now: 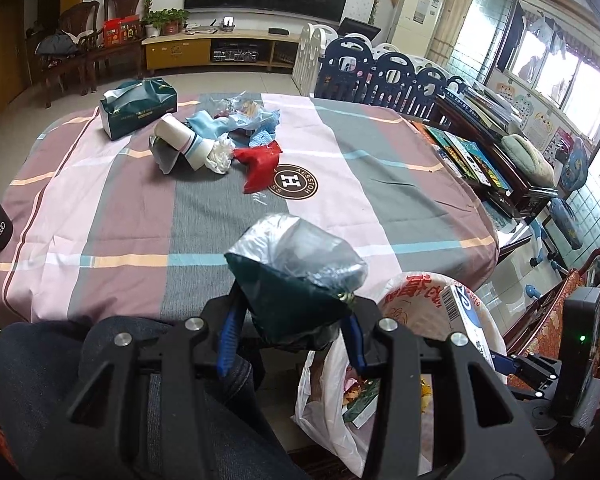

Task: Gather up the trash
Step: 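Open the right tool over the wastebasket while the left tool drops the dark green bag in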

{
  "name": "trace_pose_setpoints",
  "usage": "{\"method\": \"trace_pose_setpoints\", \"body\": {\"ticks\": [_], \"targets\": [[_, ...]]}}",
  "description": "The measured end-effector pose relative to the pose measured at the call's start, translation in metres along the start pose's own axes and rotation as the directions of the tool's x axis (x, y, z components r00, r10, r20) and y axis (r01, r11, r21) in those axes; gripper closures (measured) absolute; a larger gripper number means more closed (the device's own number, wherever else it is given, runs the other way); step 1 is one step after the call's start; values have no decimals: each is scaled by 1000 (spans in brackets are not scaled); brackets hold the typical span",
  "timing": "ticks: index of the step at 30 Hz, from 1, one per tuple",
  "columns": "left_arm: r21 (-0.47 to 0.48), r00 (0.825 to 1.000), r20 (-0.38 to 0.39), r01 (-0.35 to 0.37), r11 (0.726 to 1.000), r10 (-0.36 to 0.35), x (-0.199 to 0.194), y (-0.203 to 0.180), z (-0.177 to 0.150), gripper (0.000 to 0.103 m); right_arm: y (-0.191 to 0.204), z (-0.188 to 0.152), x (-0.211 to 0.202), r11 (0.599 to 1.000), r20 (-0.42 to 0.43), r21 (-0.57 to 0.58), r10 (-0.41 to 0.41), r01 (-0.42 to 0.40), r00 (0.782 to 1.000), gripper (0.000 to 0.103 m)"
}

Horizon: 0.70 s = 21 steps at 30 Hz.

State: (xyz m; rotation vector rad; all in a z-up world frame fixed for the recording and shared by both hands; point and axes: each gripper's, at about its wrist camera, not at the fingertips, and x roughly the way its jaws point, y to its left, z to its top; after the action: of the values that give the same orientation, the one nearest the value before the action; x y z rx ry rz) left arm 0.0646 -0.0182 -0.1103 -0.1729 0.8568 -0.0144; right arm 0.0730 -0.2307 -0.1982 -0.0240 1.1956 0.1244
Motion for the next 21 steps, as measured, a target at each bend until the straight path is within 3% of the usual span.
{"method": "trace_pose_setpoints", "body": {"ticks": [2,6,8,13,18,21], "targets": [[3,1000,-5,3,1000,-3,1,0,-1,59,-1,-2,4,1000,-19,4,11,-11,1000,62],[4,1000,-21,10,1000,-10,4,-1,-2,59,-12,-1,1,996,-14,76,40,-39,999,45],[4,1000,-25,11,1000,-11,6,0,-2,59,-21,2,-5,990,8,126,60,-61,998,40],[20,998,-55,33,999,-31,12,-6,-5,59,-45,9,-26,970,108,231,51,-75,993,39],[111,982,-130,152,982,-137,27,-38,-12,59,-67,15,-54,947,228,309,13,-85,974,38],[235,955,-226,247,940,-194,40,-74,-28,58,-79,18,-68,936,278,343,-18,-82,960,37]]}}
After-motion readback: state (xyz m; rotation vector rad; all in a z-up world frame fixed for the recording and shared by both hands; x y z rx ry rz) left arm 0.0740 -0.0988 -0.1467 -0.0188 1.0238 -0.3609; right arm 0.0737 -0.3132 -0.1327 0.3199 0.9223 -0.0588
